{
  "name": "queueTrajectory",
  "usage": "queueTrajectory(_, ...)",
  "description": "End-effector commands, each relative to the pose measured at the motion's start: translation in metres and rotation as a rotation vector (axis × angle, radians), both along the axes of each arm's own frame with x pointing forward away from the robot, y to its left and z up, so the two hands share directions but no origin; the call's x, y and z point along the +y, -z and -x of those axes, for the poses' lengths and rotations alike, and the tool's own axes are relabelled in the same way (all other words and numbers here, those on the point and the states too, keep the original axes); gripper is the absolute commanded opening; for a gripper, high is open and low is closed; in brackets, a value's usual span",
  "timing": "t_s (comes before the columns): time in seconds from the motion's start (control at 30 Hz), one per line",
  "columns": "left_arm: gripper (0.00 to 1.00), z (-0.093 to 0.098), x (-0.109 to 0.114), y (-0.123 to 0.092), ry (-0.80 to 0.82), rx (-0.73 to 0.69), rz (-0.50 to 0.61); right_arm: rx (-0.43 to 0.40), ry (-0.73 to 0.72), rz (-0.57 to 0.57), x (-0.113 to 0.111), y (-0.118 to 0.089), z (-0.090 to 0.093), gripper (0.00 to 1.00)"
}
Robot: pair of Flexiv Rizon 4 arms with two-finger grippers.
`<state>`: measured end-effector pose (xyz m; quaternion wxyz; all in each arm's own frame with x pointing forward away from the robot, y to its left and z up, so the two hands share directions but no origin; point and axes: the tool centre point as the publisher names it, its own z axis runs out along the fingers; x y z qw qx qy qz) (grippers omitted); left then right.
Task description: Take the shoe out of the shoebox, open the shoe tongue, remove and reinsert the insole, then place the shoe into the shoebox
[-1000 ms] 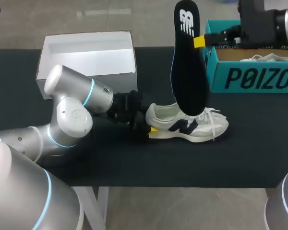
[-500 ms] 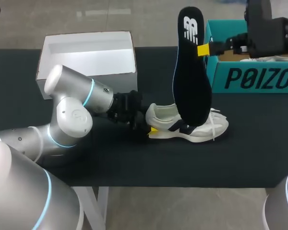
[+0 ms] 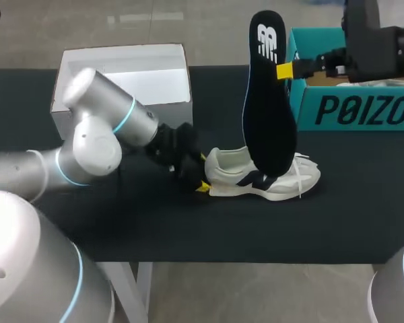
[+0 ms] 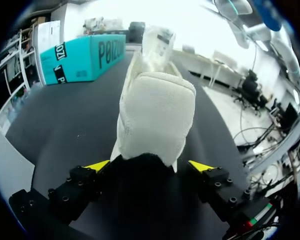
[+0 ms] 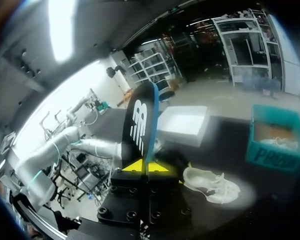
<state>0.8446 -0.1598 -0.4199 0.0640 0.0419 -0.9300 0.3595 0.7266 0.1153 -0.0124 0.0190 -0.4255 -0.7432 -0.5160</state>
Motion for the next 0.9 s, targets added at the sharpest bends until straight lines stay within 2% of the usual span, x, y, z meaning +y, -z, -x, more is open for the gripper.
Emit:
queueTrajectory(0.03,1.00,-0.003,0.013,-0.029,0.056,0.055,-0.187,0.005,0.004,0.003,0.000,0.001,-0.003,0.00)
queueTrajectory(0.43,1.00,-0.003,0.013,-0.029,0.056,0.055,-0.187,-0.002,0.034,-0.014,0.002,-0.001,-0.012,0.00)
queueTrajectory(0.47,1.00,-0.002,0.004,-0.038,0.036,0.057,-0.294,-0.004,0.031,-0.012,0.003,-0.002,-0.012,0.00)
queueTrajectory(0.57,1.00,0.000,-0.012,-0.059,-0.031,0.113,-0.496,-0.012,0.017,0.002,0.004,-0.001,-0.011,0.00)
queueTrajectory(0.63,1.00,0.000,-0.015,-0.067,-0.065,0.149,-0.528,-0.012,0.017,0.007,0.002,0.002,-0.011,0.00)
queueTrajectory(0.77,1.00,0.000,-0.021,-0.077,-0.095,0.180,-0.672,-0.012,0.018,0.011,0.001,0.004,-0.012,0.00)
queueTrajectory(0.9,1.00,0.001,-0.022,-0.081,-0.101,0.204,-0.719,-0.009,0.025,0.014,-0.001,0.007,-0.014,0.00)
